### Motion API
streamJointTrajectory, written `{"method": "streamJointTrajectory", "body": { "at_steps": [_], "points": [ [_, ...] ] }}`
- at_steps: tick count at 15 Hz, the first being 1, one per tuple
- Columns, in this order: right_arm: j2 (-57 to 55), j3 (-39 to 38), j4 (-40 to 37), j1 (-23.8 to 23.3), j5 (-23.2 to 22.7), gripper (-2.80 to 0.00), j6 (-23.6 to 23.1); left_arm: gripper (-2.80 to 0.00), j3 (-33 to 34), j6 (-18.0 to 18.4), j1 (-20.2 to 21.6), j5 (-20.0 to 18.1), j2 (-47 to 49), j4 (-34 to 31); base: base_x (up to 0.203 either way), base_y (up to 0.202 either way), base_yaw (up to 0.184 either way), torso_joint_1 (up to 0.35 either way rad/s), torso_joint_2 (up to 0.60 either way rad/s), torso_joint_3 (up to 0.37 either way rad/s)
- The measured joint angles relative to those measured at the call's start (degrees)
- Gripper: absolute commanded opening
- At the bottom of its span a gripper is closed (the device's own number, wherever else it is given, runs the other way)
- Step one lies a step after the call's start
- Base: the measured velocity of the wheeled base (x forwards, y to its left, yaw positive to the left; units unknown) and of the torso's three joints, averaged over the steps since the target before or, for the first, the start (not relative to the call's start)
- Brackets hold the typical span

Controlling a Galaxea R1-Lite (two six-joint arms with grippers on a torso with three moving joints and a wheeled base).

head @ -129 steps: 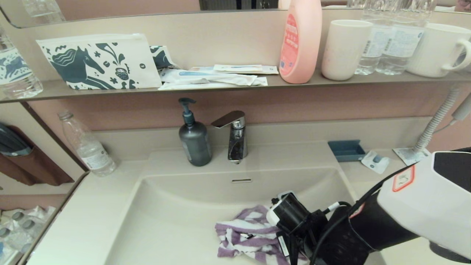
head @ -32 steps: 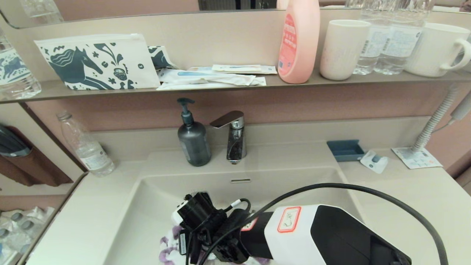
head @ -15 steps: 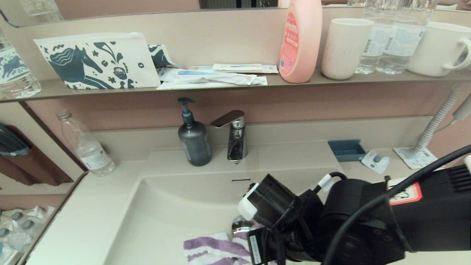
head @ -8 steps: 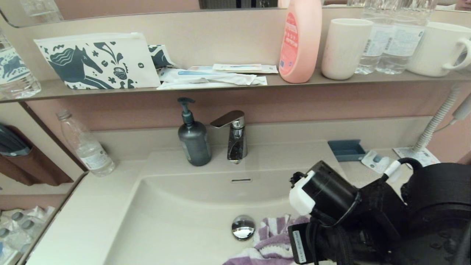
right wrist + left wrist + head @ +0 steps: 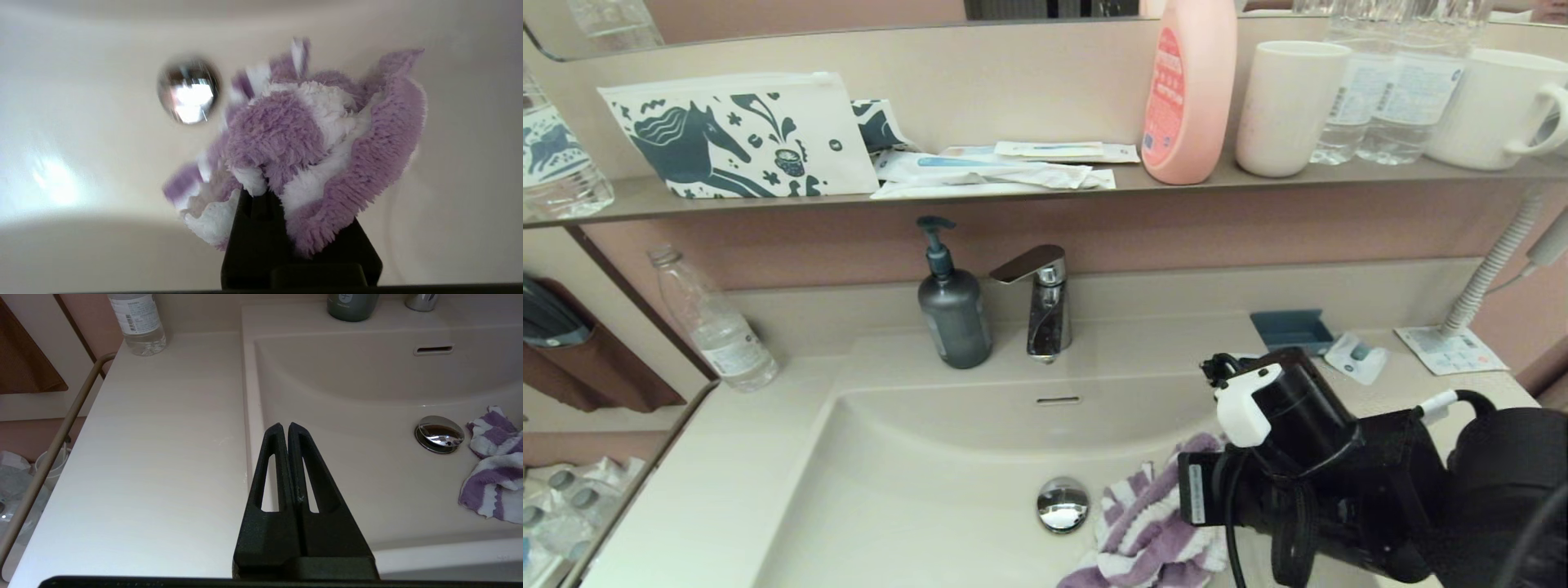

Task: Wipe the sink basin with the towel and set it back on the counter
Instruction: Wipe the sink

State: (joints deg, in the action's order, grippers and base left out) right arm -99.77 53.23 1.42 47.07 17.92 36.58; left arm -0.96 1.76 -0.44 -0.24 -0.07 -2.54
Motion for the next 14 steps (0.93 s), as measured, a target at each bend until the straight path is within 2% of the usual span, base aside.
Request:
{"method": "streamJointTrajectory", "body": {
  "at_steps": [2, 4, 10, 14],
  "points": [
    [-4.2, -0.9, 10.2, -0.3, 1.4, -2.8, -0.5, -2.8, 0.0, 0.0, 0.0, 0.0, 0.0, 0.0, 0.0, 0.0, 0.0, 0.0, 0.0, 0.0],
    [-9.0, 0.7, 17.1, 0.8, 1.5, -2.8, -2.5, -2.8, 0.0, 0.0, 0.0, 0.0, 0.0, 0.0, 0.0, 0.0, 0.0, 0.0, 0.0, 0.0],
    [-23.3, 15.7, 18.9, 7.7, -1.5, -2.8, -9.7, -2.8, 0.0, 0.0, 0.0, 0.0, 0.0, 0.0, 0.0, 0.0, 0.0, 0.0, 0.0, 0.0],
    [-31.9, 23.6, 22.0, 8.3, 3.5, -2.8, -13.3, -2.8, 0.0, 0.0, 0.0, 0.0, 0.0, 0.0, 0.0, 0.0, 0.0, 0.0, 0.0, 0.0]
  ]
}}
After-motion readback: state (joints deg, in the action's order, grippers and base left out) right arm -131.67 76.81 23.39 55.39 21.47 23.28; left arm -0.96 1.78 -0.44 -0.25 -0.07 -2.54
